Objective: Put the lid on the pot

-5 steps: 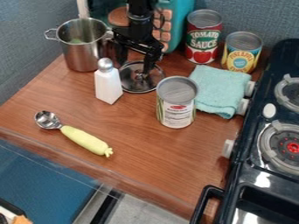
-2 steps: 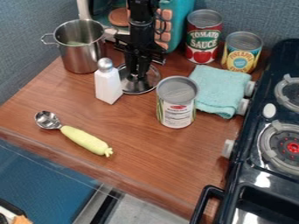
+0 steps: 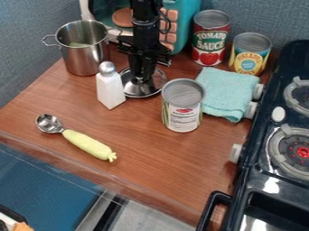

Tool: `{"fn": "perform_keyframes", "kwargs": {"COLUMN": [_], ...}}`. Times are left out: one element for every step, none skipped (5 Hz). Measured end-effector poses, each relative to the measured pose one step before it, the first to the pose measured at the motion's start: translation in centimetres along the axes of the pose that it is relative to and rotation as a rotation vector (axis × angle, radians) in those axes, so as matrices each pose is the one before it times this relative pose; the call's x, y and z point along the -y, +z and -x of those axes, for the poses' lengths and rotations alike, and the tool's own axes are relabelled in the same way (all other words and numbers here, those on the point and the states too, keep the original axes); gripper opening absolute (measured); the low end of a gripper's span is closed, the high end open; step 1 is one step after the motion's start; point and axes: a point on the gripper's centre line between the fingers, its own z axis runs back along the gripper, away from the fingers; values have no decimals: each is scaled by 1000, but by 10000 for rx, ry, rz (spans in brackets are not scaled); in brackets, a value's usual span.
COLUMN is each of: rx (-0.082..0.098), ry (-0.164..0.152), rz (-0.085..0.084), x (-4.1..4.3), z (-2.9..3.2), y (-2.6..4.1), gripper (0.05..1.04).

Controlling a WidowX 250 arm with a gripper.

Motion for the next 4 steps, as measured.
{"fn": "perform_keyframes", "kwargs": {"rx": [-209, 486, -71, 99], "ry": [-2, 72, 27, 73], "rz": [211, 150, 229, 283], "x": [-104, -100, -18, 250], "z": [360, -815, 116, -294], "y": [53, 2557, 882, 854], "gripper": [274, 274, 274, 274]}}
